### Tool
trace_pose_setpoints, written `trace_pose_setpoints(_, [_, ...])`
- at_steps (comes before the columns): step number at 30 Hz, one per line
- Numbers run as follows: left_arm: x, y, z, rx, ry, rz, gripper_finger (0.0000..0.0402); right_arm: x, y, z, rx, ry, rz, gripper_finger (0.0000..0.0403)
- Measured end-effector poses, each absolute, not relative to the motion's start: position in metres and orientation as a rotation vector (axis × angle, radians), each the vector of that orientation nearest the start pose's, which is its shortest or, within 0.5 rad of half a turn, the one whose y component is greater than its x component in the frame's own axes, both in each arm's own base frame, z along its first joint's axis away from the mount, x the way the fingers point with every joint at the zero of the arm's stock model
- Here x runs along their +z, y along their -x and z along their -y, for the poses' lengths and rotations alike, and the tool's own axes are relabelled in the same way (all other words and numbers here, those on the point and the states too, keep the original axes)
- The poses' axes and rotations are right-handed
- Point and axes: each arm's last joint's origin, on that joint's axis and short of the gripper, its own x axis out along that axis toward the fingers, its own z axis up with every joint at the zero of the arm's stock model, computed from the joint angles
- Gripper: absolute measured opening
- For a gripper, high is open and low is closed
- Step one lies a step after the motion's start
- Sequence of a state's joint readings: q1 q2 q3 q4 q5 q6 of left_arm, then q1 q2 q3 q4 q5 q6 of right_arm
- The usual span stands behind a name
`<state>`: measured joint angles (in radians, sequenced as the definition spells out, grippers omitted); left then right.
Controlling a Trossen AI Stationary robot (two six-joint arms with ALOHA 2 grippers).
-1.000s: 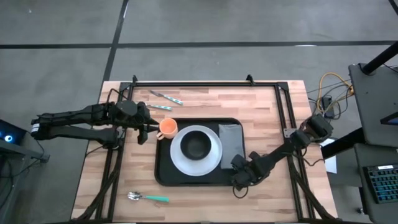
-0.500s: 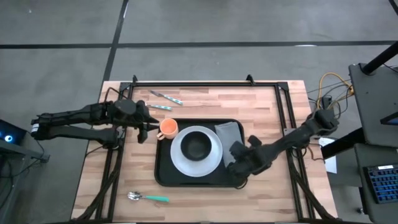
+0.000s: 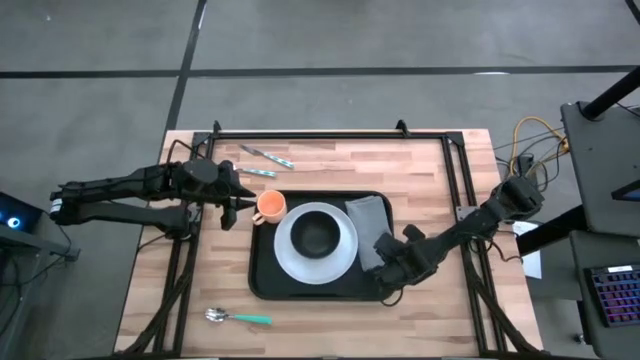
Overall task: Set up tray
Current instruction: Adjust the gray napkin on the black serving tray
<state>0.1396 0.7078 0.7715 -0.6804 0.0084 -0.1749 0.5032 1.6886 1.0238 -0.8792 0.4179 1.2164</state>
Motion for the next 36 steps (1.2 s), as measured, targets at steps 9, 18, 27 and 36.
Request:
trace_pose_setpoints(9, [0.295,-0.138,-0.019,0.181,0.214,-0.603,0.0101,0.144,-0.256,-0.122,-0.634,-0.432,-1.124,0.0008])
trace_pose_setpoints(18, [0.295,-0.138,-0.019,0.181,0.214,-0.603,0.0101,0.145,-0.273,-0.132,-0.537,-0.486,-1.094,0.0008])
trace_pose_setpoints(27, [0.295,-0.137,-0.019,0.181,0.214,-0.605,0.0101,0.133,-0.297,-0.145,-0.508,-0.445,-1.136,0.0008])
trace_pose_setpoints(36, [0.295,-0.137,-0.019,0.181,0.214,-0.607,0.0101,0.152,-0.297,-0.147,-0.596,-0.320,-1.202,0.0008])
